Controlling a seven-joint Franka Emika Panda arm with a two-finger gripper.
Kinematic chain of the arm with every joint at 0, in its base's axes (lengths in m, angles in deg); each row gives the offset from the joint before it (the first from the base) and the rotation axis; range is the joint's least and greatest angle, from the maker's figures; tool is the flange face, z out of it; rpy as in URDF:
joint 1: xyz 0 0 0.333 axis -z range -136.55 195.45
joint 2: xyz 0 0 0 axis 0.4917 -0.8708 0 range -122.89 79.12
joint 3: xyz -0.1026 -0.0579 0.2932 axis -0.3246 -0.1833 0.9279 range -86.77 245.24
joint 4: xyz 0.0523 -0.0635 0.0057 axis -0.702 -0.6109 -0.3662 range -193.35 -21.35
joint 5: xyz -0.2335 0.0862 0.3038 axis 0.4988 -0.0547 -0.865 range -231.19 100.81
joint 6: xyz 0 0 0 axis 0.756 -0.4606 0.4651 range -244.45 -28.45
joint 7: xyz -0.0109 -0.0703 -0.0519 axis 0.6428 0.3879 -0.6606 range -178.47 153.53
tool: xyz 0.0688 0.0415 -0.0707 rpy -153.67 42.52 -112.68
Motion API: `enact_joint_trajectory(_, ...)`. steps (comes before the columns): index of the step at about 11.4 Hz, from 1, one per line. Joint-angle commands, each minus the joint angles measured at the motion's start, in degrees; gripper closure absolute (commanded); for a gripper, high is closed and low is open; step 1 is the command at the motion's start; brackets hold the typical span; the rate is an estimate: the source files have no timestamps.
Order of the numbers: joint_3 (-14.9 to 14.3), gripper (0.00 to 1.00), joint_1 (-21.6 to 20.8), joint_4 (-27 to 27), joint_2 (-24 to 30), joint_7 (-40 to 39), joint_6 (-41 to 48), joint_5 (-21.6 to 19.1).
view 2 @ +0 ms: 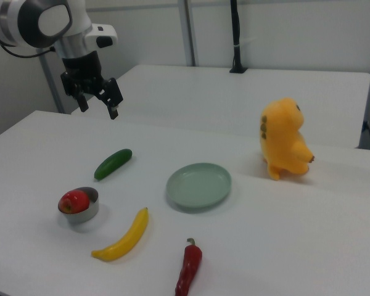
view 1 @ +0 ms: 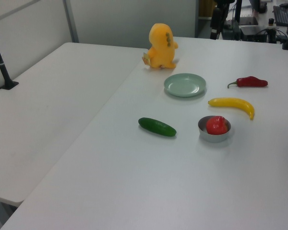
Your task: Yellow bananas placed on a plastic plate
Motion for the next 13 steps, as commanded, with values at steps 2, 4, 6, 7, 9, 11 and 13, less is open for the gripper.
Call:
enact_joint_trajectory(2, 0.1, 0.00, 0.0, -0.6, 0.5, -0.5, -1.0, -1.2)
enact_joint_trajectory(4, 0.1, 0.00, 0.0, -0.6, 0.5, -0.5, -1.0, -1.2)
enact_joint_trajectory(6, 0.1, 0.00, 0.1, -0.7, 0.4, -0.5, -1.1, -1.1)
enact_joint_trajectory(7, 0.1, 0.00, 0.1, -0.8, 0.4, -0.5, -1.1, -0.8)
enact_joint_trajectory(9, 0.1, 0.00, 0.2, -1.9, 0.6, -0.7, -0.8, -0.5)
enact_joint_trajectory(11, 0.4, 0.00, 0.2, -3.8, 1.0, -0.9, -0.2, -0.5)
enact_joint_trajectory(13, 0.7, 0.00, 0.1, -6.0, 0.5, -1.2, -1.0, -0.3)
